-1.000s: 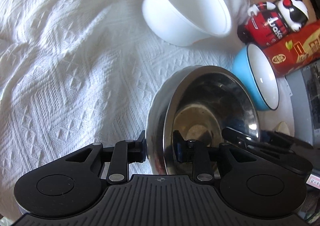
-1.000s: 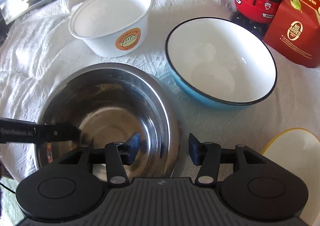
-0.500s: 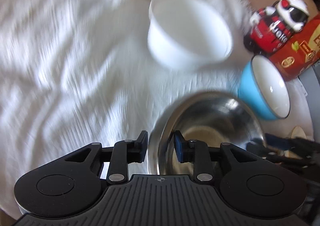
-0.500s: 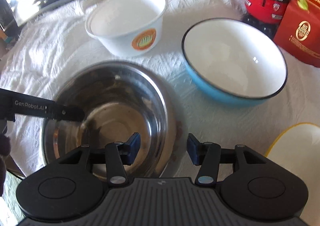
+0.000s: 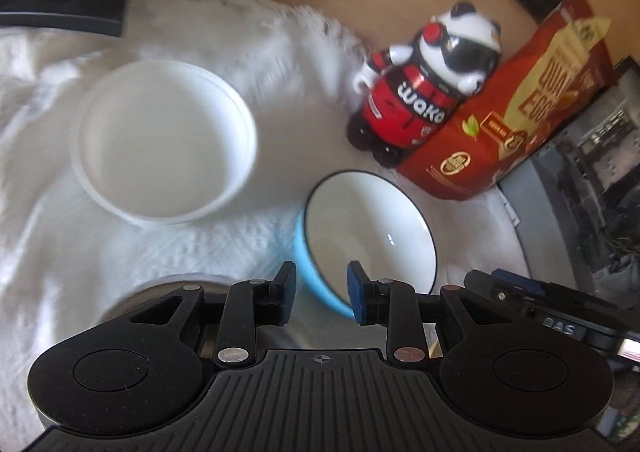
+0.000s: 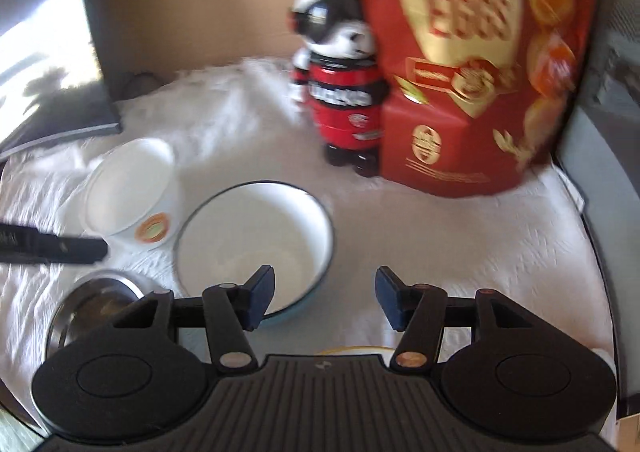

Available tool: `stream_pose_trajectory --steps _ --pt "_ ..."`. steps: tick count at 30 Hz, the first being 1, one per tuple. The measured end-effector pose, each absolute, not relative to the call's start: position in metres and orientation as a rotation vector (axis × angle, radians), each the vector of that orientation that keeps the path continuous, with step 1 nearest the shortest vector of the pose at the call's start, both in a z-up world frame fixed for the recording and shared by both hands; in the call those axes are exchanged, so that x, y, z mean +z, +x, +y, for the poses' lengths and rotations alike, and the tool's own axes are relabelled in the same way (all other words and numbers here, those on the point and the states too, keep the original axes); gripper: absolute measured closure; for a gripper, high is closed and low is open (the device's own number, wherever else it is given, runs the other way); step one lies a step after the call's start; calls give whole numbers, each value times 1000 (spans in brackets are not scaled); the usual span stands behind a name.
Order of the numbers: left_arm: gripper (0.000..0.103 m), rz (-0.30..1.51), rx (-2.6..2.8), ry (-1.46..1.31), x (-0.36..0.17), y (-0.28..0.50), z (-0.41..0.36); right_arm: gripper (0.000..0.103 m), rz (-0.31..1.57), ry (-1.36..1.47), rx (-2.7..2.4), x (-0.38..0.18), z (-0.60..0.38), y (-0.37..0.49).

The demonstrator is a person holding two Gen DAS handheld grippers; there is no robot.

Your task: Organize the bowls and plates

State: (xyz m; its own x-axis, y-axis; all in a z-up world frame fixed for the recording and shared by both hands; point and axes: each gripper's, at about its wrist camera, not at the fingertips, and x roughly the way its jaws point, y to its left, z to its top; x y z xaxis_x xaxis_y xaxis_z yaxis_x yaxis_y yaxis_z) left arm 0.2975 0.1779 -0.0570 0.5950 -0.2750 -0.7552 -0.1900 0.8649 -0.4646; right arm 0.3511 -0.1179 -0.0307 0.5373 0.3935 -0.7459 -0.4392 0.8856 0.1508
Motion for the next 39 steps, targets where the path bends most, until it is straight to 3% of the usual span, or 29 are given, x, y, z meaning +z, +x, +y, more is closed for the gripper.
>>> stream_pose_trajectory --steps 18,20,22,31,39 --pt "75 1017 116 -498 -105 359 163 48 1145 104 557 -101 -98 418" --pt "78 1035 105 -502 -111 367 160 66 1195 103 562 -114 -87 428" --pt "78 1047 117 -482 -113 370 156 76 1238 94 589 -123 -77 433" --pt "78 1096 68 -426 -114 376 137 77 1175 16 575 -114 -89 429" --pt "77 1165 67 -433 -132 393 134 76 1243 65 569 -136 -87 439"
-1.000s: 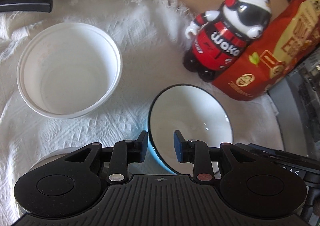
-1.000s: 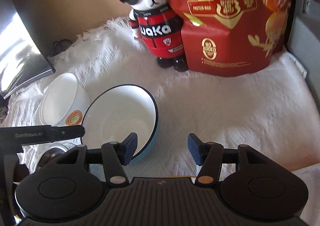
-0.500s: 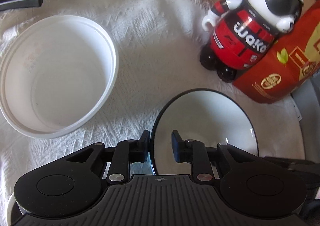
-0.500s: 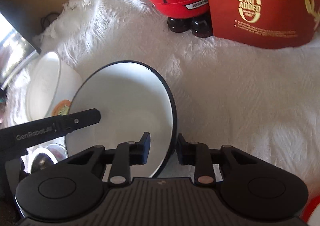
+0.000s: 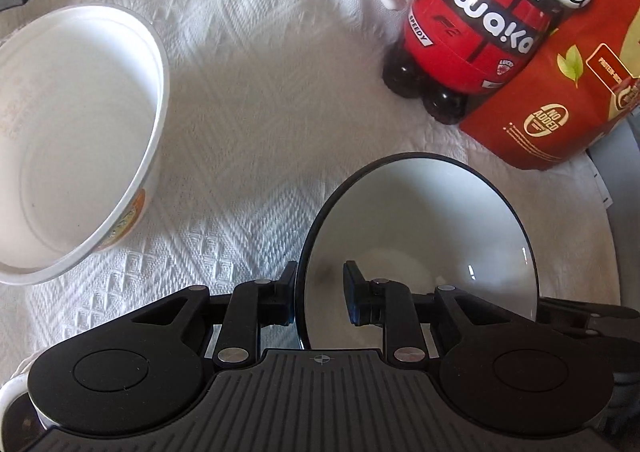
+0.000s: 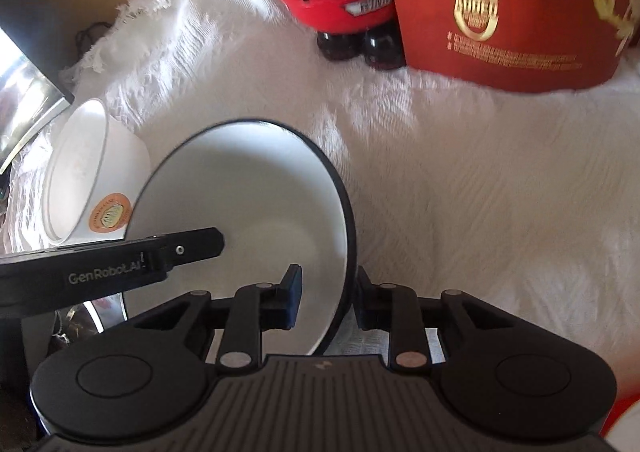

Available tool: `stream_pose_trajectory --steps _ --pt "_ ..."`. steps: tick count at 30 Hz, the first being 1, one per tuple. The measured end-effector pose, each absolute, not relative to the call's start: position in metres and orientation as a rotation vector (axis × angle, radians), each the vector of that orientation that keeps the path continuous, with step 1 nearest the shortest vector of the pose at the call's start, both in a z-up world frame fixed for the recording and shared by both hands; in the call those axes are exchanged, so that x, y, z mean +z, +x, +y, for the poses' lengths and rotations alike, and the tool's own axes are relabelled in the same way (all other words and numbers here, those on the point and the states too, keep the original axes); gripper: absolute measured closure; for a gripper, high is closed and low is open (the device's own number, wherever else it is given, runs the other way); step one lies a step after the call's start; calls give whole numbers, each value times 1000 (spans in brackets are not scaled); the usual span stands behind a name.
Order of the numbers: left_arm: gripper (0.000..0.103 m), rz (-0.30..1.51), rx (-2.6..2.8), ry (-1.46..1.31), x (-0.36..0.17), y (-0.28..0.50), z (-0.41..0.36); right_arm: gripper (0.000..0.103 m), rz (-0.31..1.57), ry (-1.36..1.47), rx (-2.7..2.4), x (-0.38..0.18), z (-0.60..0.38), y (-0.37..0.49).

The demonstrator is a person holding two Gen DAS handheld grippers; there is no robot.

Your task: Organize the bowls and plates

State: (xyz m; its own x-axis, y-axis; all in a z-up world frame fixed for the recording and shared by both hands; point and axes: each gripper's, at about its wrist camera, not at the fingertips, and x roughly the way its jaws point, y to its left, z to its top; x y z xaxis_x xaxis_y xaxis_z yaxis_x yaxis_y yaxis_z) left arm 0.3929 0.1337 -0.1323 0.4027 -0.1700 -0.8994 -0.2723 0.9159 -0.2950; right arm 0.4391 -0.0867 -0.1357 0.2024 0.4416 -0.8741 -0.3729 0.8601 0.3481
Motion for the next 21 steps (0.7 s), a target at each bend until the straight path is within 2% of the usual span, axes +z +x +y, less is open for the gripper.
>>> stream_pose_trajectory --steps 8,21 --pt "76 1107 17 -416 -96 378 125 76 1223 77 543 -121 -94 431" --pt "75 1005 -123 -374 -15 344 76 75 1077 152 537 -46 -151 390"
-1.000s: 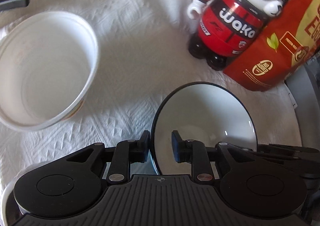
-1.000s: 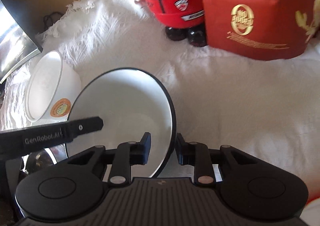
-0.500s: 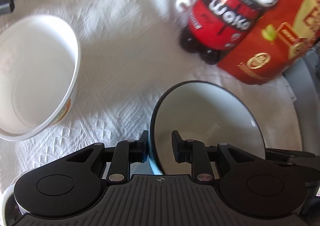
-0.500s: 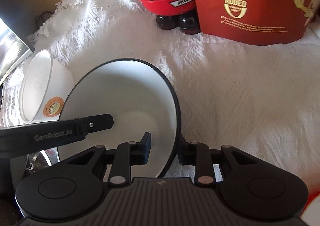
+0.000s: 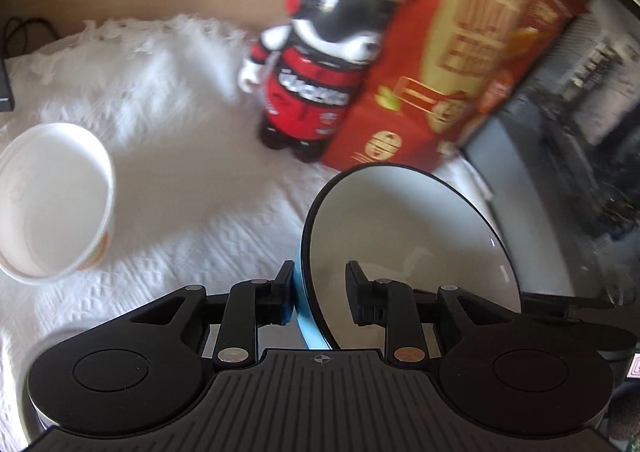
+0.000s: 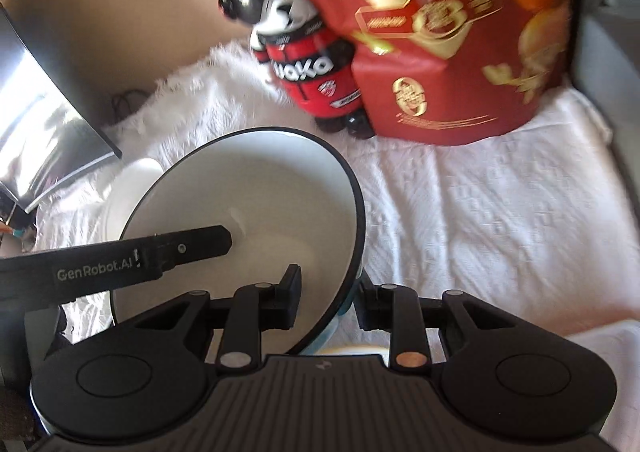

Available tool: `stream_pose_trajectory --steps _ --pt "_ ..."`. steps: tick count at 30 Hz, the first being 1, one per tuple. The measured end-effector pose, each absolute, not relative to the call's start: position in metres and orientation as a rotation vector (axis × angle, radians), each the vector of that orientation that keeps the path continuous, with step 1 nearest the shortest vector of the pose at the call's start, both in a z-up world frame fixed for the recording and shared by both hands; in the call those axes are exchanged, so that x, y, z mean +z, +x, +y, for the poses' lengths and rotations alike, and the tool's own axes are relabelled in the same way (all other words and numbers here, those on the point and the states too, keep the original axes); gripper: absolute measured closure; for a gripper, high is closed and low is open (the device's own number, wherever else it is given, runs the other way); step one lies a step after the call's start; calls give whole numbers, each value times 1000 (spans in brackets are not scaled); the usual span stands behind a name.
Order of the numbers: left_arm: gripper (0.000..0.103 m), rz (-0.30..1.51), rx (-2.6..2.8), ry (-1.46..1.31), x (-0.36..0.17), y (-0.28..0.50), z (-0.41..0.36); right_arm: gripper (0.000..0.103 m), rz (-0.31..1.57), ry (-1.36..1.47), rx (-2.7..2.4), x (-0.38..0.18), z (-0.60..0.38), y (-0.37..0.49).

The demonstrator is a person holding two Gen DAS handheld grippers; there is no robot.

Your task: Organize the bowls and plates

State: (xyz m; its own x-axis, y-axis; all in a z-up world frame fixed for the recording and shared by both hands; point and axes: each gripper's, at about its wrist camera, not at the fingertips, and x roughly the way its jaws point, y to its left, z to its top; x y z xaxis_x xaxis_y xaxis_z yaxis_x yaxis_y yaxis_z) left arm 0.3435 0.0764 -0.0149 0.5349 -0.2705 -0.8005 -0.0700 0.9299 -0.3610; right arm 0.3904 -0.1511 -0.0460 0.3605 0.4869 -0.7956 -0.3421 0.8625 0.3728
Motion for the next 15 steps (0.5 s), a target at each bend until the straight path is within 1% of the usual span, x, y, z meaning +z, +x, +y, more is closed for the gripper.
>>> stream_pose_trajectory --steps 4,7,15 --pt "75 1038 -176 -362 -9 325 56 75 1061 151 523 -34 -175 370" --pt "75 1070 -213 -352 -18 309 43 75 1073 153 518 -31 -193 354" --pt "75 1198 -251 -340 -63 281 28 75 1144 169 468 -59 -216 324"
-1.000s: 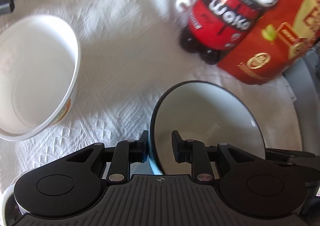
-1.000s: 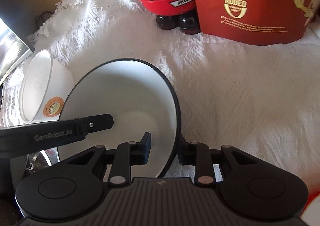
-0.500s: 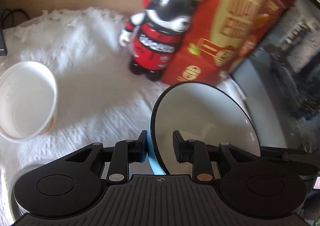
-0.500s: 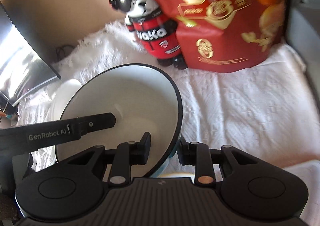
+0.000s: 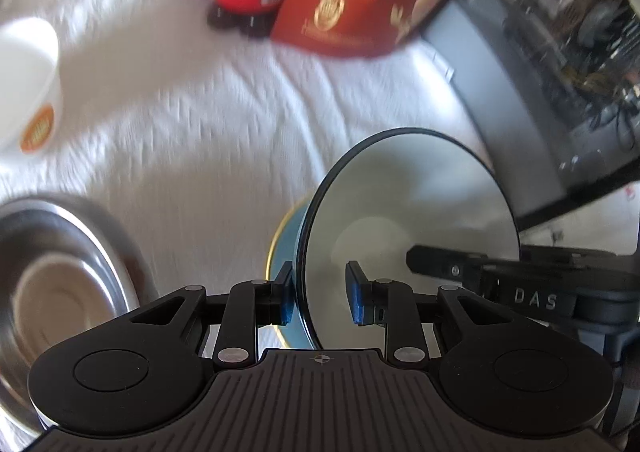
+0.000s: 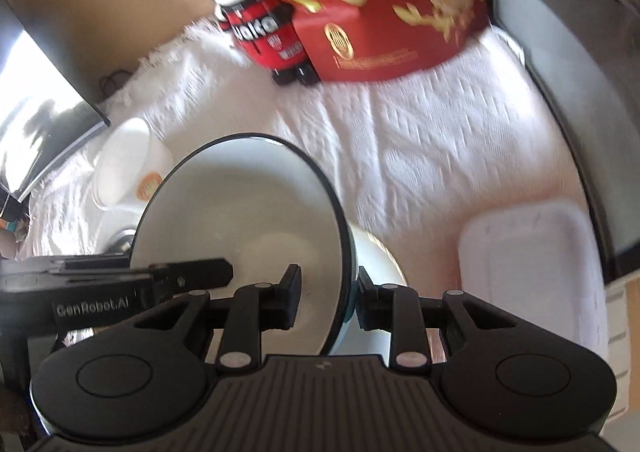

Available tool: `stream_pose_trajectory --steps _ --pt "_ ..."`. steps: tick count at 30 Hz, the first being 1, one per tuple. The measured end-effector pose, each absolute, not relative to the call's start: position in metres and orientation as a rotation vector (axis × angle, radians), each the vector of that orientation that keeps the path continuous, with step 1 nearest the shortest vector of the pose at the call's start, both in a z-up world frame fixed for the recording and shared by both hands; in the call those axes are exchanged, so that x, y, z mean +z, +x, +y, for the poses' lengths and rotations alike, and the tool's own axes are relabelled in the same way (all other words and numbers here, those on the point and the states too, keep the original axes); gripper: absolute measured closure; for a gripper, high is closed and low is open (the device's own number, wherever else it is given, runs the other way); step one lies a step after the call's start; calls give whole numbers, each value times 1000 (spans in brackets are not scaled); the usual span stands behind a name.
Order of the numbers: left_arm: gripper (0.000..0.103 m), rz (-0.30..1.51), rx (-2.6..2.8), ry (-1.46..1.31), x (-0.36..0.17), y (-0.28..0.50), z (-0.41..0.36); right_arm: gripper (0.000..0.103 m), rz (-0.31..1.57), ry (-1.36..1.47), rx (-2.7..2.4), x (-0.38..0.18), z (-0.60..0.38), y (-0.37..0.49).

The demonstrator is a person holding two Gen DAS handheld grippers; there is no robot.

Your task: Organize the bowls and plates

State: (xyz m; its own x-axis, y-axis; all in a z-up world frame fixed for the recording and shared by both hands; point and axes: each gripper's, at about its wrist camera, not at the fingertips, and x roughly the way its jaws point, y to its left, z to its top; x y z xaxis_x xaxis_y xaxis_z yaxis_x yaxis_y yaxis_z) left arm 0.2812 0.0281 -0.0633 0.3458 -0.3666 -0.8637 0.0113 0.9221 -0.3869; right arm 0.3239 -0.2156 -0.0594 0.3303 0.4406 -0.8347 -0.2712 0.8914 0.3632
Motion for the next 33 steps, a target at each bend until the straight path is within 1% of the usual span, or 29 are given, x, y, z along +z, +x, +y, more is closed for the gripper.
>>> stream_pose_trajectory --steps 5,11,15,20,33 --pt "76 1230 -254 -344 -79 275 27 75 1201 184 447 -86 -218 319" --pt "79 1213 -251 -348 -75 274 32 75 1209 156 423 -100 -215 316" --pt "79 1191 -242 -348 -68 272 35 76 1205 167 433 -103 -216 319" --pt "82 1192 -240 -363 -66 273 41 76 1209 172 439 -105 -214 321" --pt "82 1151 -217 -295 -55 274 38 76 1175 161 429 -97 -216 324"
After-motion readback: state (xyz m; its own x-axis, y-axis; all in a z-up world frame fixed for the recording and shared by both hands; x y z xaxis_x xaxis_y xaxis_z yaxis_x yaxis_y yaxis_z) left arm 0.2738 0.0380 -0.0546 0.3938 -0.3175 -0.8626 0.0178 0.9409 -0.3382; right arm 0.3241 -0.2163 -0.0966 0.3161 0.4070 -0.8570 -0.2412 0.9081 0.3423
